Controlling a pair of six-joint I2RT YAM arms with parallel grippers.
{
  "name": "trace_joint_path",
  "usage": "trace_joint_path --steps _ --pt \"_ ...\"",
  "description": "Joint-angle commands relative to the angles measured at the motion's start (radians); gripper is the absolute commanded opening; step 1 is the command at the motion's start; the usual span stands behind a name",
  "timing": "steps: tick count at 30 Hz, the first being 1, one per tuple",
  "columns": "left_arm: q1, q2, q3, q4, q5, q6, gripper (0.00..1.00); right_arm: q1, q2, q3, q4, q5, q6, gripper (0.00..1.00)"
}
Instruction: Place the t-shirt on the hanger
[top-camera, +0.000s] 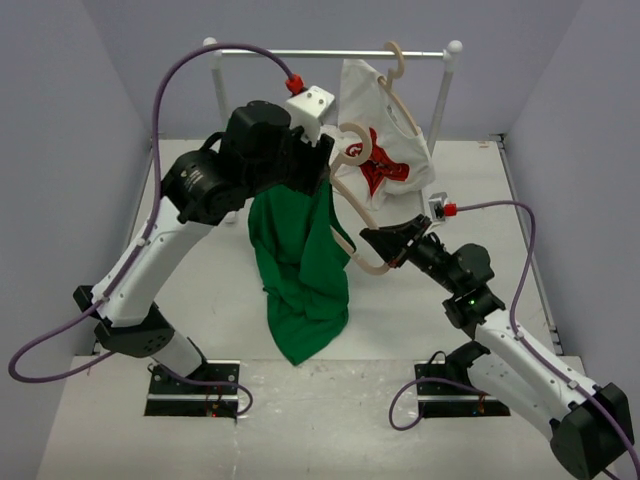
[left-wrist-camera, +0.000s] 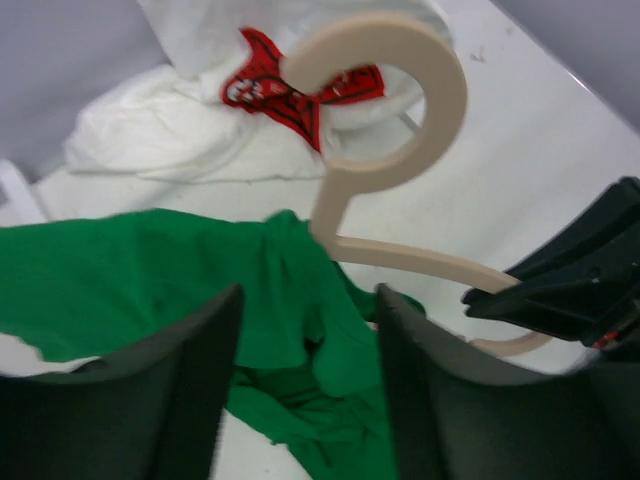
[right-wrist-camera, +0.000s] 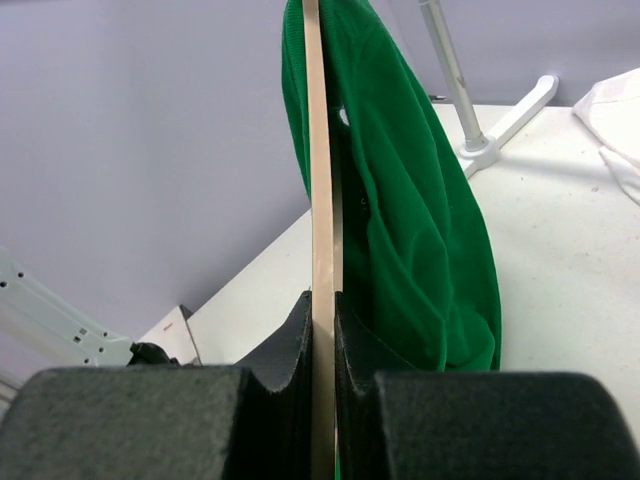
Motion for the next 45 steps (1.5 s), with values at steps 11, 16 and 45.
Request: trace_joint_path --steps 11,16,45 --pt "0.099 -0.323 -0.305 0.509 0.068 0.538 1.00 -0.047 -0.136 -0.082 0.249 -0.046 -0.140 0.00" --pt "0.191 -0.295 -0.236 0.297 0.561 0.761 1.00 -0.158 -0.186 -0.091 0.209 -0.181 -0.164 0.00" --pt "0.198 -0.201 -0.350 0.050 0.682 0.869 0.71 -0.282 -0.266 -0.029 0.004 -0.567 -0.444 0.00"
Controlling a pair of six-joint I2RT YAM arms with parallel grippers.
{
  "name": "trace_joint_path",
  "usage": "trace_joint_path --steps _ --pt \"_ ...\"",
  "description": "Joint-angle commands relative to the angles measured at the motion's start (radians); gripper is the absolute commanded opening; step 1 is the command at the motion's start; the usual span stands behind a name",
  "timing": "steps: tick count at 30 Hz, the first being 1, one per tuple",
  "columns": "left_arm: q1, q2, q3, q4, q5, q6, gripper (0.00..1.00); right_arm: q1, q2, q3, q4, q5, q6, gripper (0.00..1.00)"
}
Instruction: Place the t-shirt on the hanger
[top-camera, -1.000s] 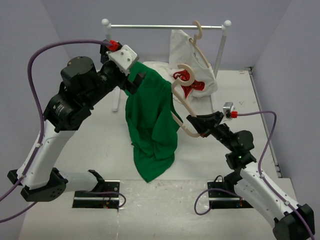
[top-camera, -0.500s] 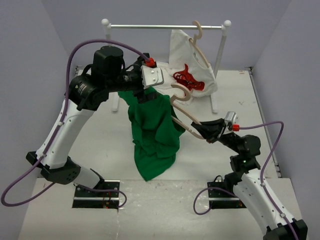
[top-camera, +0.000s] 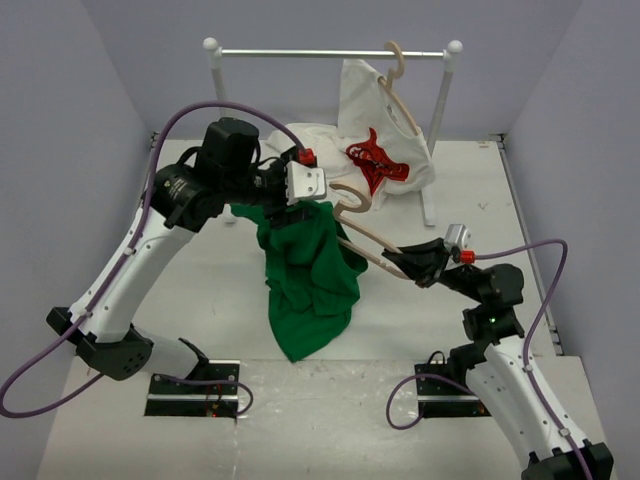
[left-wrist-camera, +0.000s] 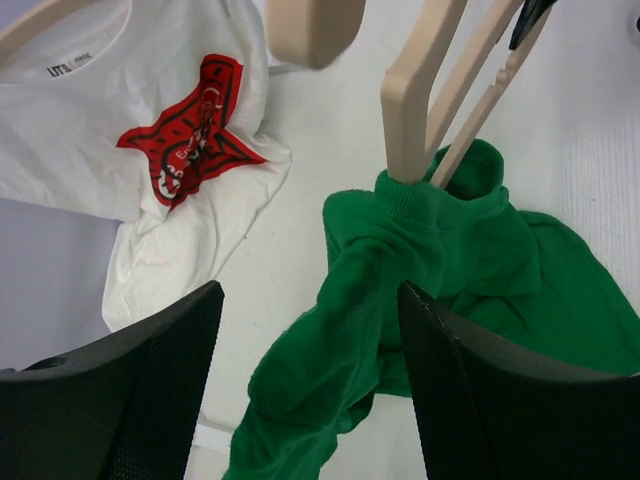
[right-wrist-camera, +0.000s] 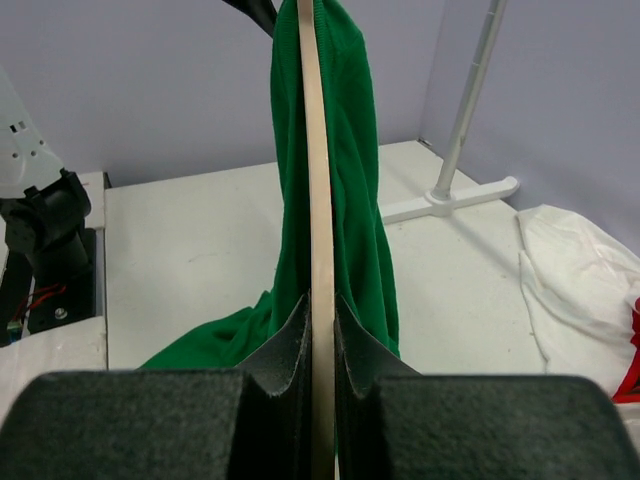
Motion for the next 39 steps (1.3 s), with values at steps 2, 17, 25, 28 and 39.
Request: trace_joint_path --steps 2,17,25,28,39 --pt "0.005 -0.008 -0.015 0.007 0.030 0.011 0.61 -0.007 -0.031 0.062 0.033 -0.064 -0.037 0.00" --pt "0.005 -0.057 -0.089 0.117 0.033 -0.039 0.00 -0.006 -0.021 0.118 -0.083 0.099 0.054 0.33" --pt "0.005 -0.116 -0.208 0.218 -0.148 -0.188 0.00 -0.007 -0.050 0.283 -0.620 0.717 0.336 0.99" --pt "0.004 -0.151 -0.257 0.261 -0.194 -0.227 0.00 -0.006 -0.144 0.241 -0.657 0.805 0.445 0.98" --pt "0.005 -0.314 -0.419 0.489 -0.097 -0.340 0.00 0.161 0.093 0.137 -0.339 0.582 0.747 0.73"
